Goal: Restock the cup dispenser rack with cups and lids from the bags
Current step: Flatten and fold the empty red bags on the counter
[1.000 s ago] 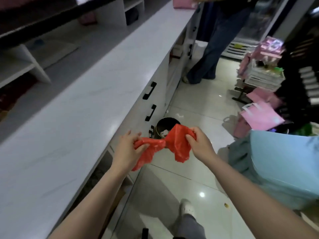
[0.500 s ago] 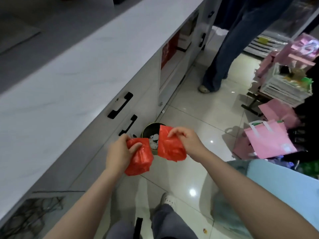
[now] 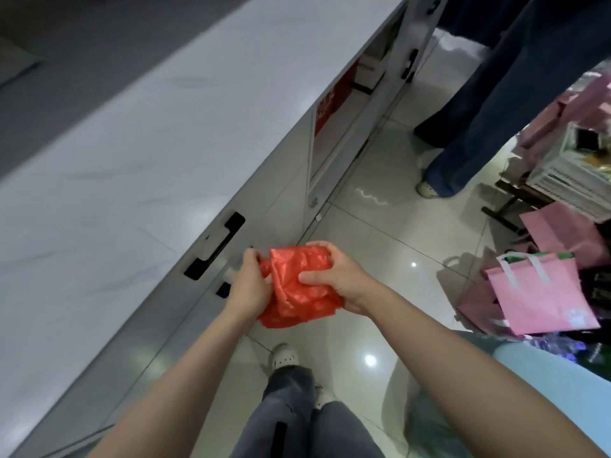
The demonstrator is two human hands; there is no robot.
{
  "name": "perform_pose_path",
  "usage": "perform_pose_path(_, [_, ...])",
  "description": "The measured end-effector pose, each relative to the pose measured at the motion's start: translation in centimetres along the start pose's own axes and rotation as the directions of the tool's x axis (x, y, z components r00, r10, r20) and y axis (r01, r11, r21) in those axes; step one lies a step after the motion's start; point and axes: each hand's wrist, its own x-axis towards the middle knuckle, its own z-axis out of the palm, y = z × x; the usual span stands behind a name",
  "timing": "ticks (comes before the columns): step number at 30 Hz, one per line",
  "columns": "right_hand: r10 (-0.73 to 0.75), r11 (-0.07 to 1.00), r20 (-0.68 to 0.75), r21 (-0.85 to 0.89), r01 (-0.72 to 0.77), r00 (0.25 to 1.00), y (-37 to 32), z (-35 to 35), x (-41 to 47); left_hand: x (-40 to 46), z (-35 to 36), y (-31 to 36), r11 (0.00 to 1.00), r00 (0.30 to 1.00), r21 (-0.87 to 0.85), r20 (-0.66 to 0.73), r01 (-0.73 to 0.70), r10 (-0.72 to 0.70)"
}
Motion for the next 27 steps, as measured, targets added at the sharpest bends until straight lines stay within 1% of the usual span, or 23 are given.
perform_pose_path(1, [-0.002,1.0,-0.045,-0.018,0.001,0.999,0.1,-0.2,0.9,0.9,0.4,0.7,0.991,0.999,-0.132,0.032,0.032,-0.028])
perform_pose_path(2, [-0.007,1.0,-0.079,-0.024,0.005,0.997,0.2,-0.5,1.8,1.7,0.8,1.3,0.956,0.995,-0.278,0.07,0.093,-0.076])
perform_pose_path(4, [-0.021,0.996,-0.097,-0.085,0.012,0.995,0.2,-1.3,3.2,3.1,1.3,1.7,0.832,0.971,-0.504,0.175,0.232,-0.164])
perform_pose_path(5, [-0.027,0.99,-0.09,-0.139,0.015,0.996,0.3,-1.7,3.8,3.7,1.5,1.6,0.771,0.956,-0.572,0.241,0.28,-0.169])
perform_pose_path(7, [-0.035,0.962,-0.081,-0.271,0.012,0.996,0.5,-2.3,4.8,4.5,2.1,1.1,0.676,0.923,-0.654,0.368,0.34,-0.108])
perform_pose_path(8, [-0.031,0.94,-0.091,-0.342,-0.002,0.995,0.8,-2.5,5.3,4.8,2.5,0.9,0.66,0.912,-0.664,0.402,0.352,-0.082])
perform_pose_path(9, [-0.026,0.909,-0.116,-0.415,-0.025,0.993,1.1,-2.8,6.1,5.3,3.0,0.9,0.663,0.91,-0.662,0.409,0.35,-0.072])
perform_pose_path(11, [-0.018,0.857,-0.151,-0.512,-0.063,0.988,1.3,-3.4,7.4,6.4,3.8,1.0,0.727,0.929,-0.616,0.362,0.303,-0.081])
perform_pose_path(12, [-0.018,0.87,-0.122,-0.491,-0.045,0.992,1.3,-3.8,8.1,6.9,4.1,1.1,0.761,0.934,-0.587,0.351,0.277,-0.068])
perform_pose_path(14, [-0.02,0.928,-0.002,-0.371,0.018,1.0,1.3,-4.8,9.4,7.9,4.6,1.1,0.803,0.919,-0.538,0.393,0.255,-0.028])
perform_pose_path(15, [-0.008,0.932,0.022,-0.361,0.015,1.0,1.4,-5.3,9.9,8.2,4.9,0.8,0.804,0.91,-0.527,0.411,0.275,-0.041])
perform_pose_path(16, [0.019,0.928,0.011,-0.373,-0.014,1.0,1.5,-5.9,10.3,8.5,5.2,0.4,0.79,0.911,-0.536,0.407,0.296,-0.065])
perform_pose_path(18, [0.089,0.929,-0.02,-0.358,-0.091,0.996,2.3,-7.2,11.6,9.1,5.8,-0.5,0.737,0.92,-0.587,0.372,0.337,-0.124])
perform_pose_path(19, [0.122,0.936,-0.005,-0.333,-0.117,0.992,2.9,-7.8,12.2,9.4,6.3,-1.1,0.721,0.924,-0.599,0.35,0.348,-0.155])
perform_pose_path(22, [0.235,0.93,0.064,-0.307,-0.205,0.97,5.1,-8.9,14.1,10.1,8.2,-3.0,0.777,0.936,-0.531,0.27,0.339,-0.224])
perform_pose_path(24, [0.293,0.934,0.1,-0.244,-0.262,0.951,7.0,-9.4,15.3,10.7,9.5,-4.2,0.827,0.952,-0.473,0.176,0.304,-0.249])
perform_pose_path(26, [0.311,0.94,0.107,-0.179,-0.289,0.944,9.0,-10.0,16.6,11.5,10.6,-5.8,0.842,0.953,-0.448,0.101,0.301,-0.287])
perform_pose_path(27, [0.302,0.942,0.084,-0.179,-0.284,0.95,10.0,-10.2,17.3,11.9,11.1,-6.6,0.835,0.944,-0.444,0.097,0.324,-0.315])
